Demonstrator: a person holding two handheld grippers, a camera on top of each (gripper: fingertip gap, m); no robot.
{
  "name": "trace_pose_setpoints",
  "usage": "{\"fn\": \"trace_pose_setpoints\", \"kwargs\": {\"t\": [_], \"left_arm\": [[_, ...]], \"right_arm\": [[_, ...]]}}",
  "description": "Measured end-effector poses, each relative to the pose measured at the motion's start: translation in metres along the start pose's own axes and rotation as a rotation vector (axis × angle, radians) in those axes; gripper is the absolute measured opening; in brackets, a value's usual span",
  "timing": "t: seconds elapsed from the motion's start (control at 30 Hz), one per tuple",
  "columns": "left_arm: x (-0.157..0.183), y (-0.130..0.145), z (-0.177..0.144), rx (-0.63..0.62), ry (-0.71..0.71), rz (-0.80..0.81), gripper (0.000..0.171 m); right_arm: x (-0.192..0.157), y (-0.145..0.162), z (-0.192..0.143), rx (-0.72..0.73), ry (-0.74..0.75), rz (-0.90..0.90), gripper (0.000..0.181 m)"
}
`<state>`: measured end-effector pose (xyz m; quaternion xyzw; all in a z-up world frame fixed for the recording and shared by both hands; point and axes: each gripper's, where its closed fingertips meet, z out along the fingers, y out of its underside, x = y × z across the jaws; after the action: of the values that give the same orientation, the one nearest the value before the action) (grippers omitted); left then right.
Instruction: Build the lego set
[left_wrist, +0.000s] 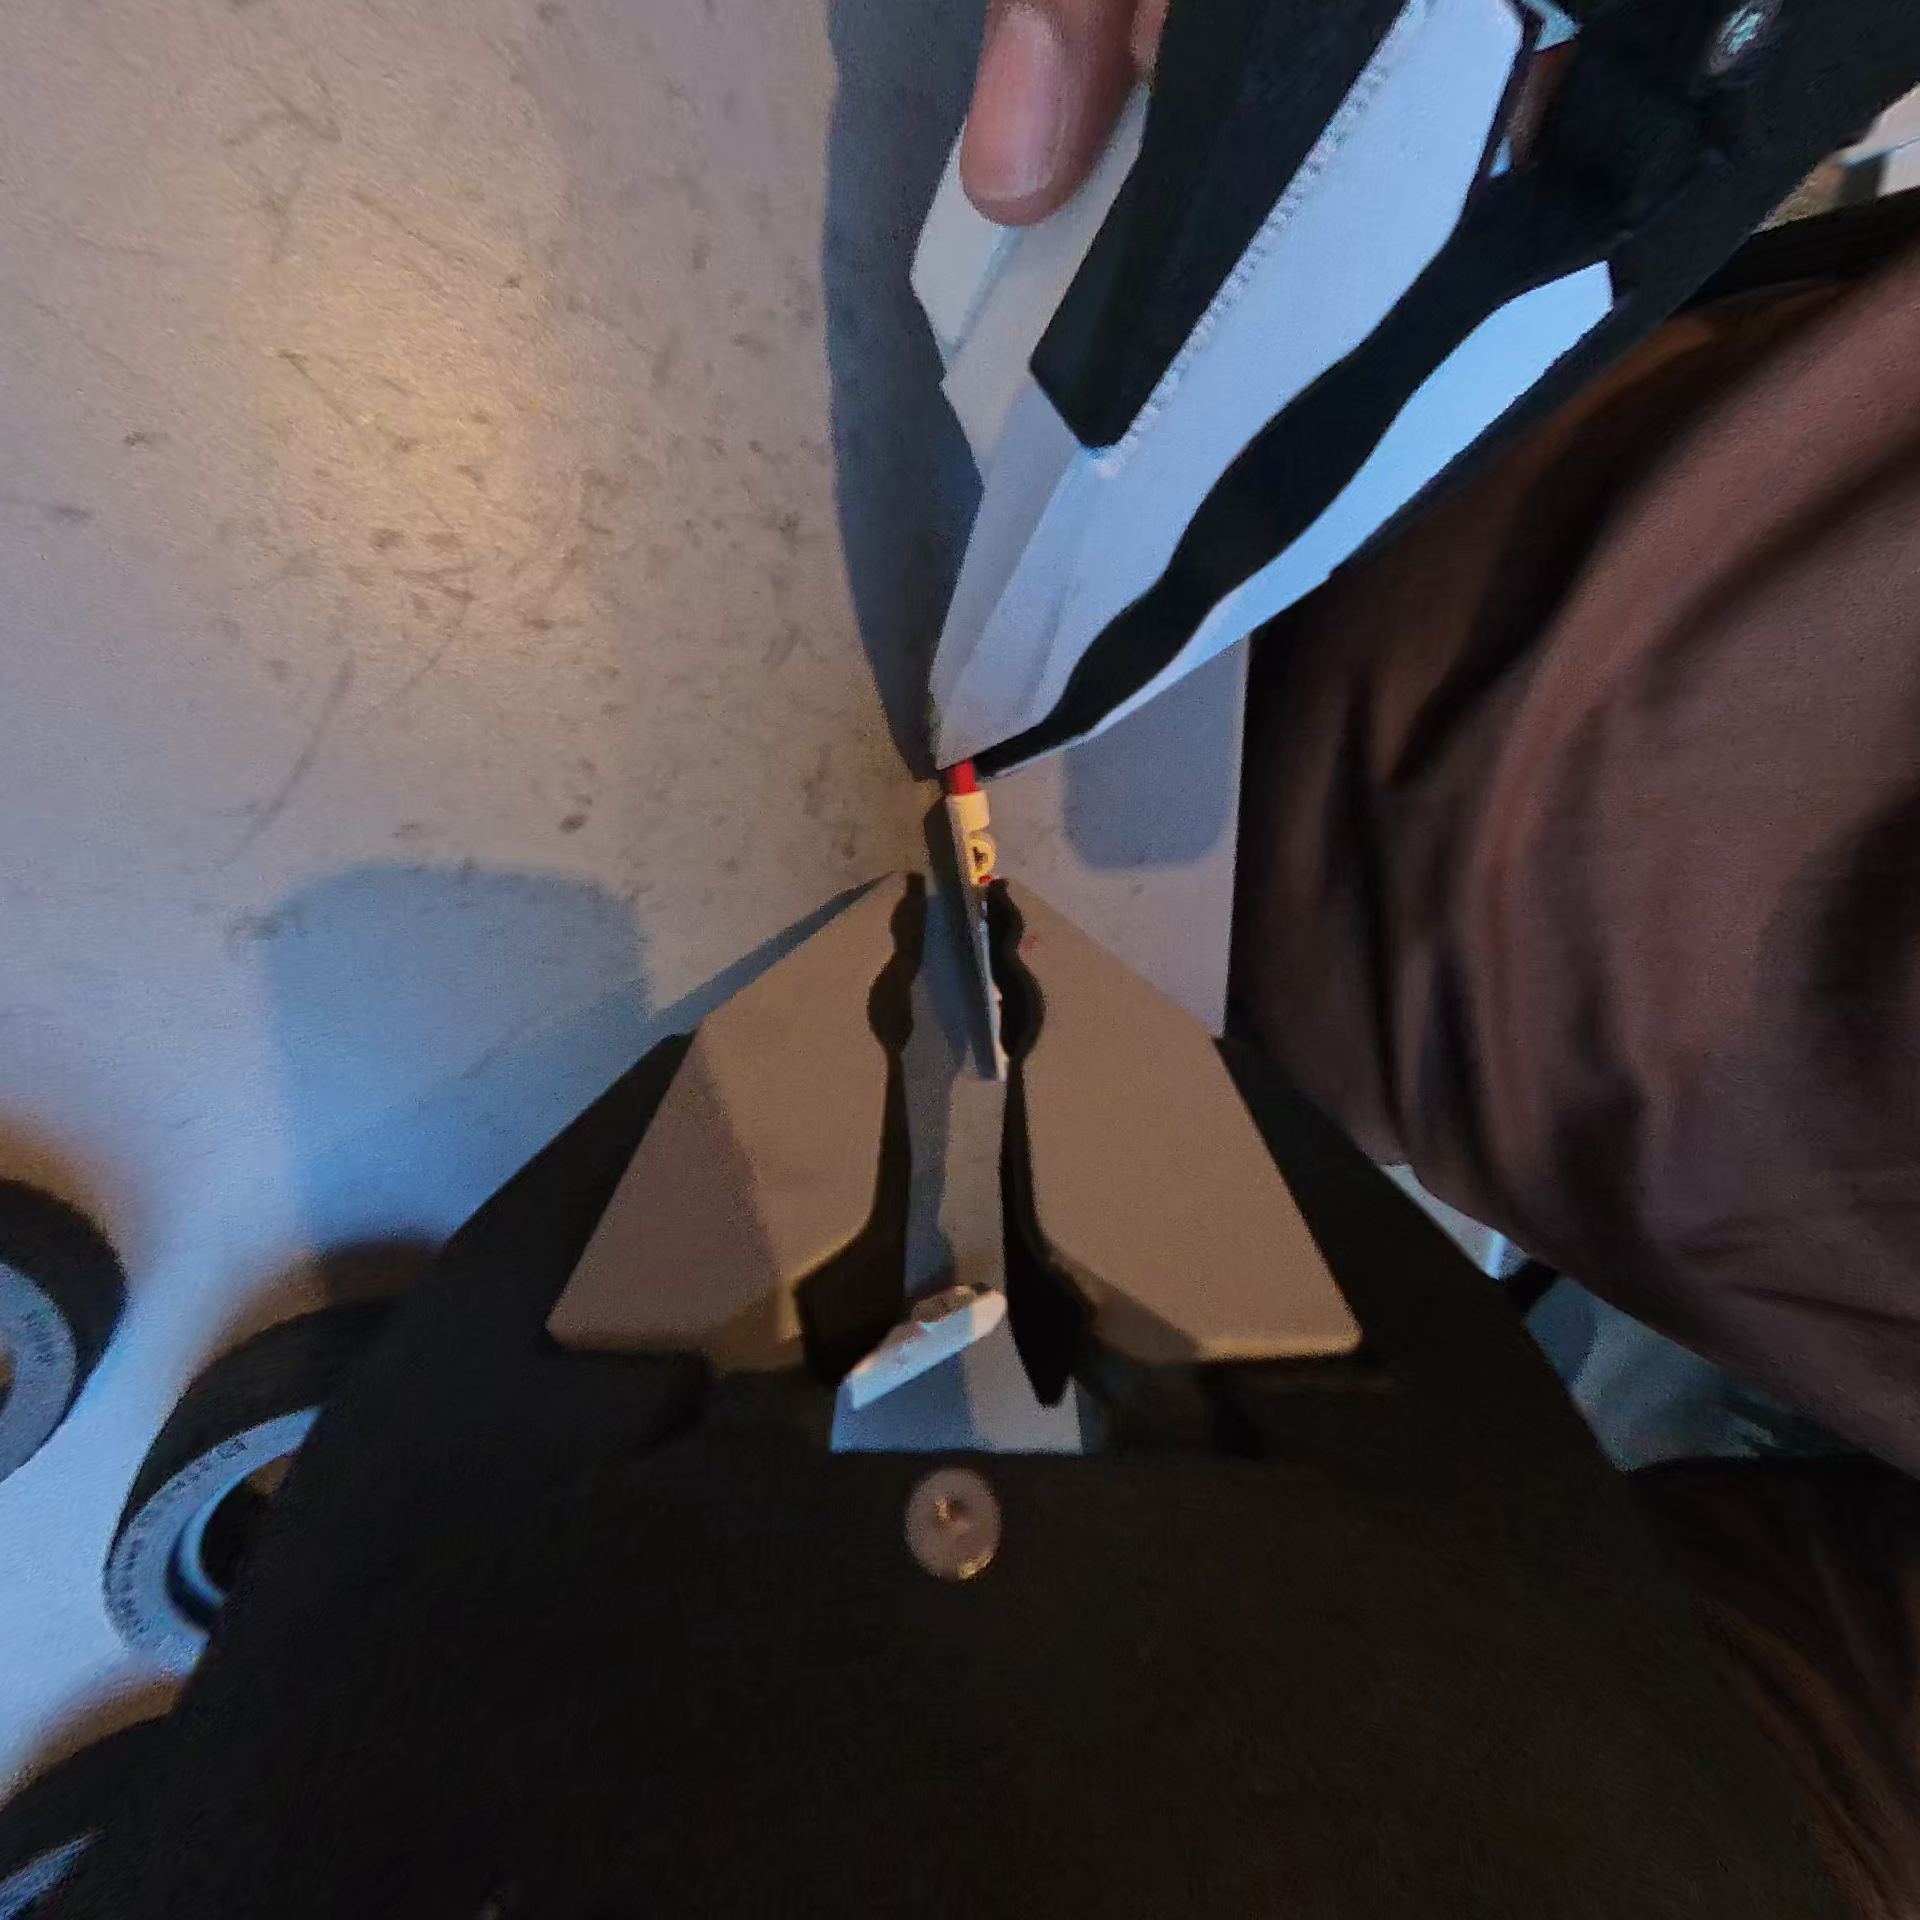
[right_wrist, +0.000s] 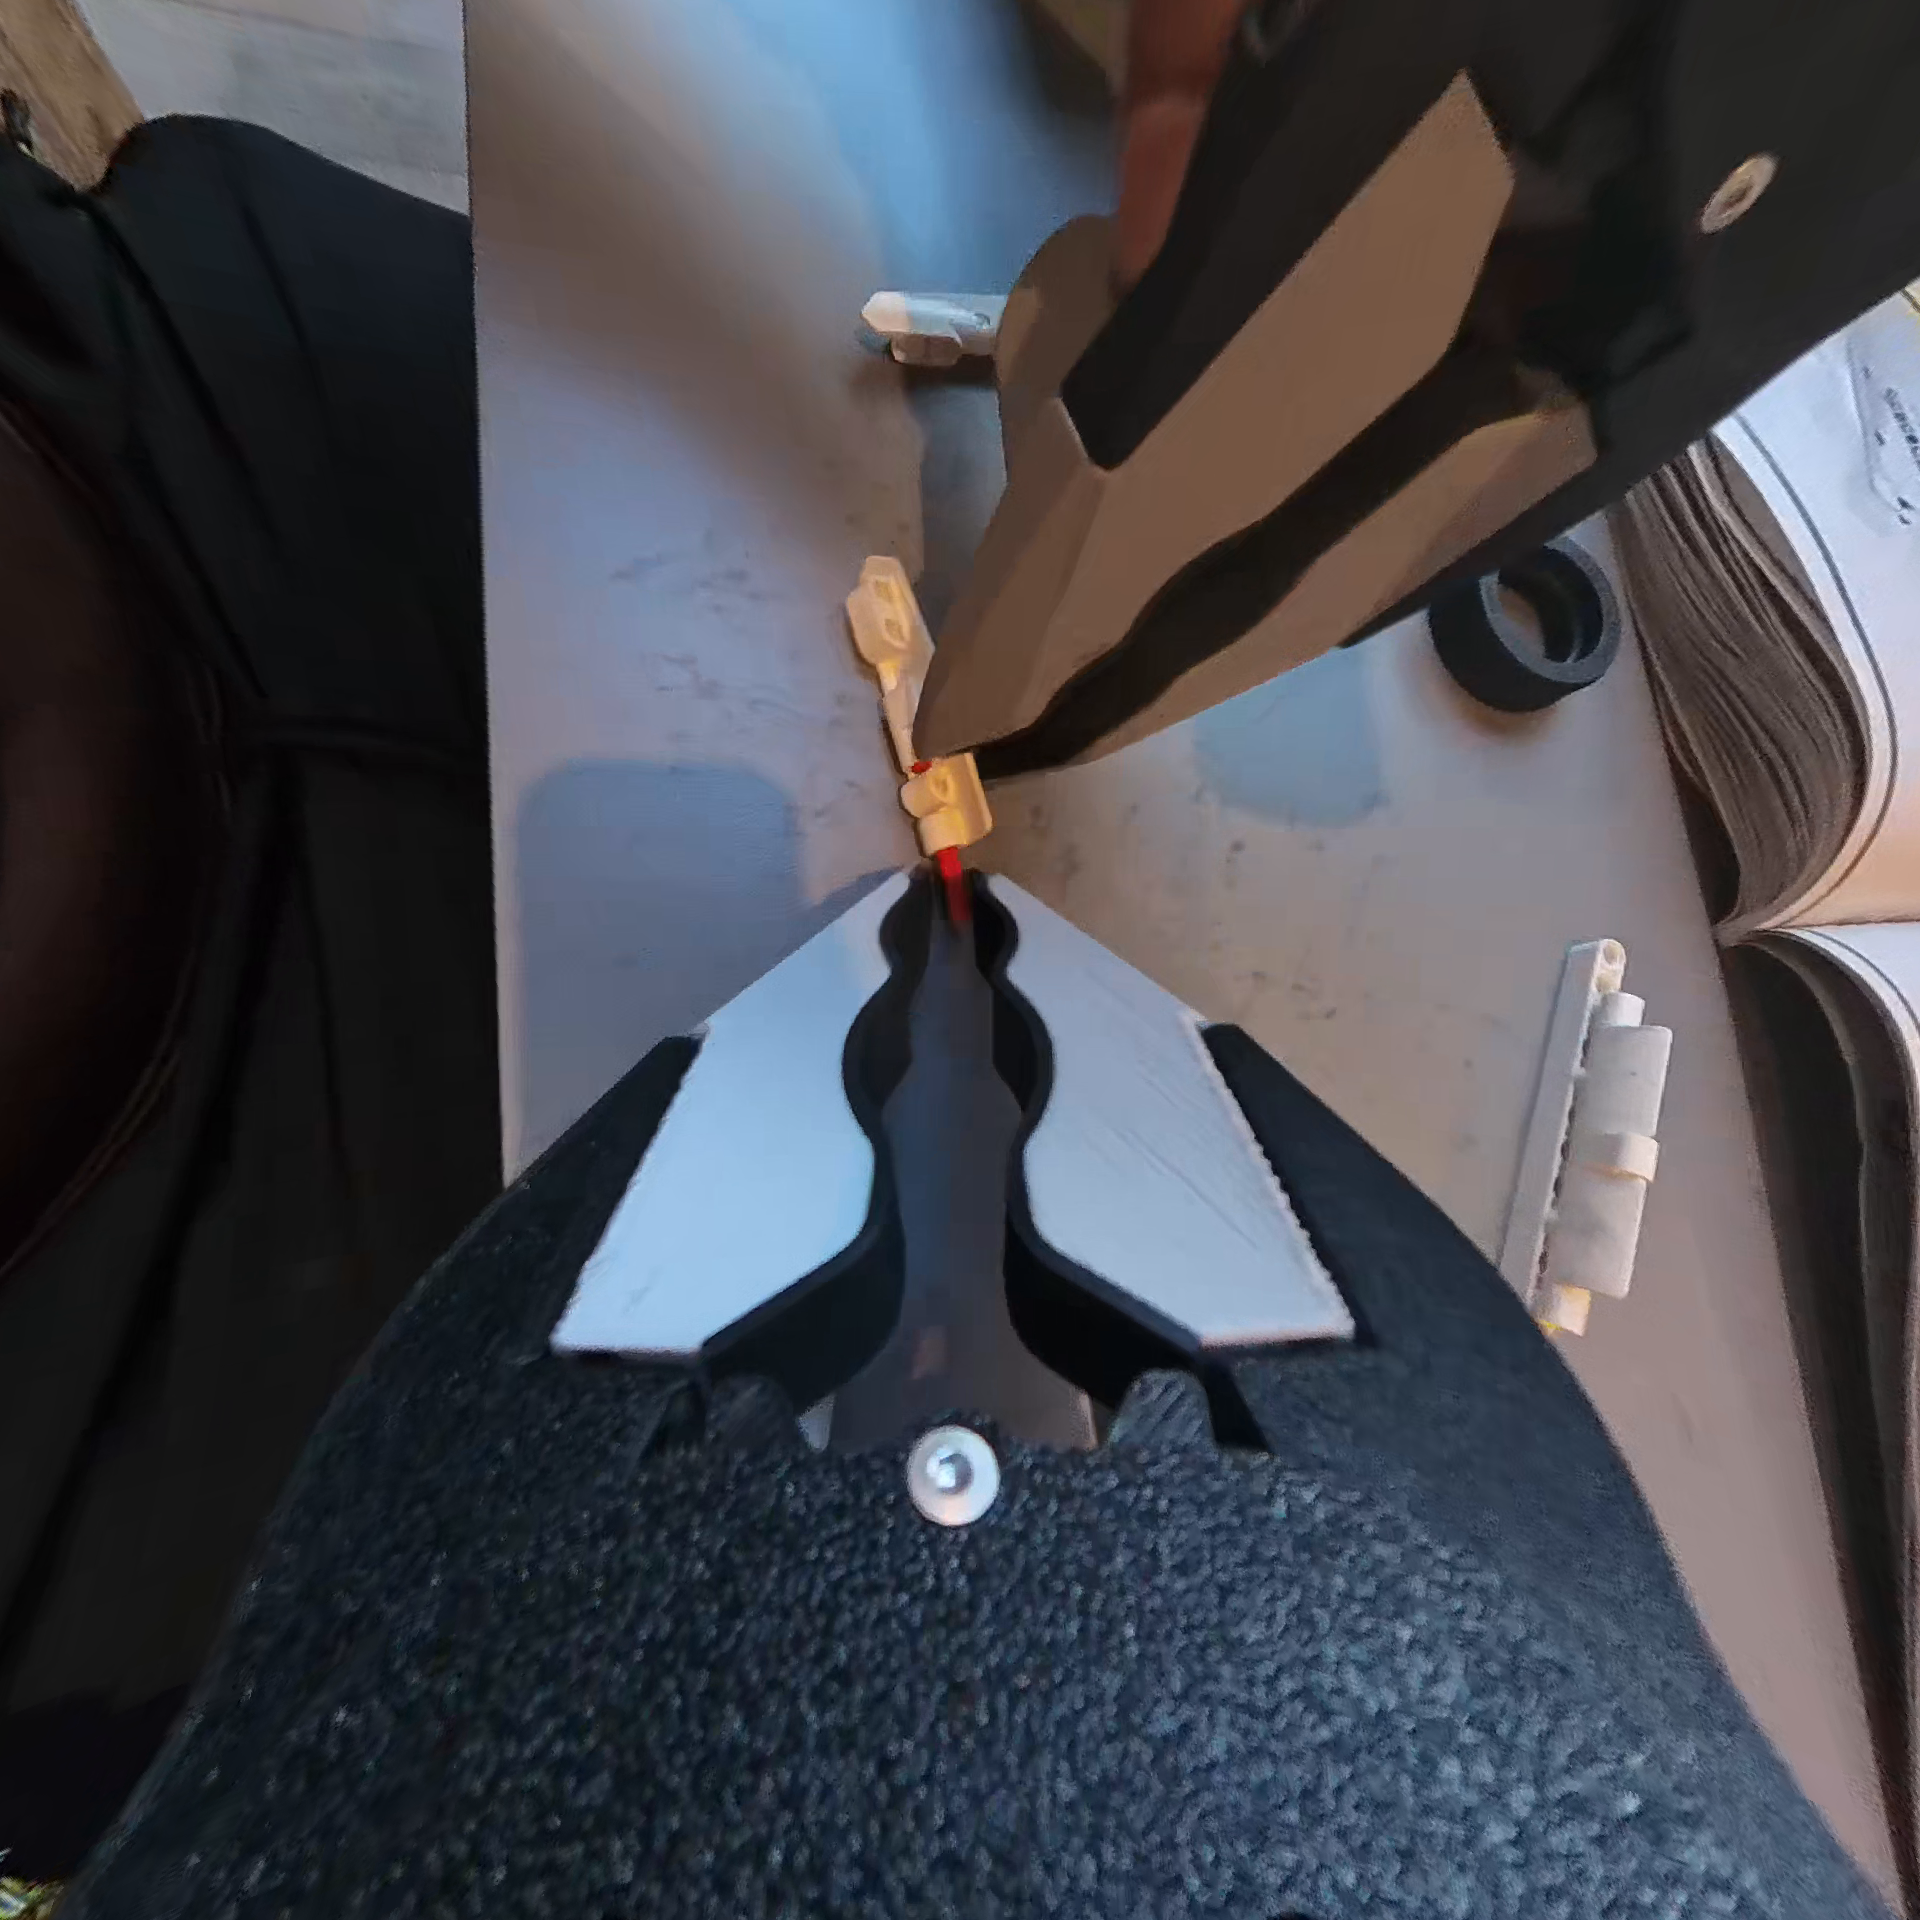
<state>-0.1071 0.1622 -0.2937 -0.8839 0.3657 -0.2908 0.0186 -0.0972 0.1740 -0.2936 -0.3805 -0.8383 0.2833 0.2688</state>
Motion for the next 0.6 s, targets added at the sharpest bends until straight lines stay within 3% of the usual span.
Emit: {"fn": "trace_pose_setpoints", "kwargs": {"t": [0.23, 0.47, 0.6], "left_arm": [[0.003, -0.005, -0.017, 0.102, -0.222, 0.163, 0.029], [-0.007, -0.004, 0.000, 0.095, -0.487, 0.339, 0.022], [-0.009, -0.004, 0.001, 0.097, -0.518, 0.383, 0.013]], "right_arm": [[-0.001, 0.001, 0.002, 0.009, -0.057, 0.102, 0.004], [0.001, 0.001, 0.004, 0.016, -0.137, 0.253, 0.006], [0.002, 0.001, 0.004, 0.017, -0.133, 0.267, 0.006]]}}
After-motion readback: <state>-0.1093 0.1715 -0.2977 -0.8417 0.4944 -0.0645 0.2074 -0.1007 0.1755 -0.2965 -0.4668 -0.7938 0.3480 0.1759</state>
